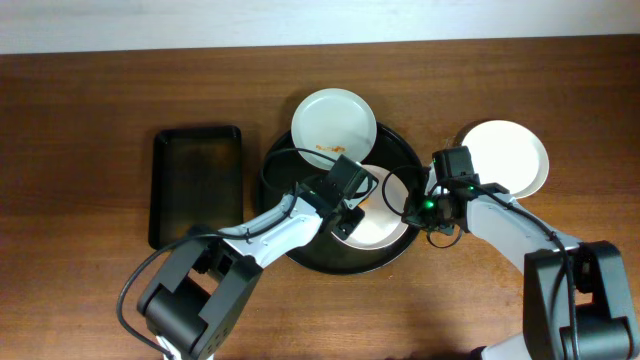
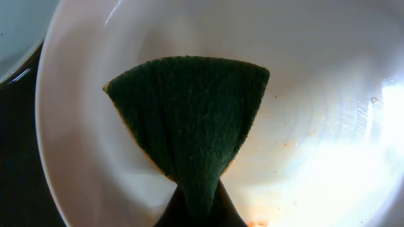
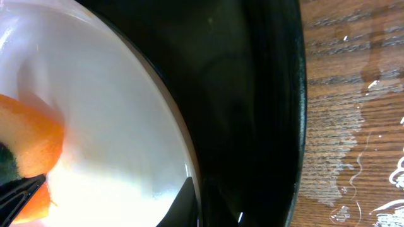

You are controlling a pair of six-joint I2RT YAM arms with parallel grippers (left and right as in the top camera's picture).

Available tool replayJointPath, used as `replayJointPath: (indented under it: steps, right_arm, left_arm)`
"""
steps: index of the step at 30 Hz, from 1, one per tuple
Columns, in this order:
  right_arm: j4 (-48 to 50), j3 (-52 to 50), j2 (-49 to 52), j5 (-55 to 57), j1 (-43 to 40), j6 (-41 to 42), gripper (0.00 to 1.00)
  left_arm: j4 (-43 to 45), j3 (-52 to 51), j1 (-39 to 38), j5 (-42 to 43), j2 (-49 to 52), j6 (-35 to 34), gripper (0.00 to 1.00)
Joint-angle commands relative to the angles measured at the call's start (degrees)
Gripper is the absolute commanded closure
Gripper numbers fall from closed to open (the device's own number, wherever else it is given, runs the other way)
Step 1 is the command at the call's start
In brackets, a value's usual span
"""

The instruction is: Clean dirty plates on tray and stack at the side

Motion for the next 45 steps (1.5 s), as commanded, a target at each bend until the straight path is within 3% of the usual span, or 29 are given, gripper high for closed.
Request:
replayJointPath:
  steps: [1,12,24,29,34,40,45]
  right_arm:
    - [-1.0,-2.3,1.7,6.4,-0.9,0.5,0.96]
    - [-1.1,-2.3,1.7,6.4,-0.9,0.5,0.96]
    - [-1.2,-2.3,1.7,6.4,-0.9,0.5,0.96]
    - [-1.3,-2.3,1.7,6.4,-0.9,0.5,0.96]
    - [-1.3,-2.3,1.7,6.4,-0.9,0.5,0.96]
    - [-1.3,-2.3,1.7,6.3,-0.9,0.5,0.96]
    - [-7.2,5.2,1.6,5.7,-0.9,-2.9,0.96]
  left_arm:
    - [-1.6,-3.0,0.4,-1.9,4.4,0.5,1.00]
    - [2.2,-3.0,4.6,-3.8,4.5,0.5,1.00]
    - [15.6,-3.0,6.4,-4.1,4.6,1.2,1.00]
    - [19.8,-2.3,6.5,-11.6,4.5,1.2,1.00]
    - [19.0,2.8,6.4,-11.7,0.9,1.2,1.00]
    - [16.5,6.2,7.0,-13.0,-11.4,1.1,1.00]
    - [2.3,6.2,12.7,-12.7,-24.0,-6.2,1.00]
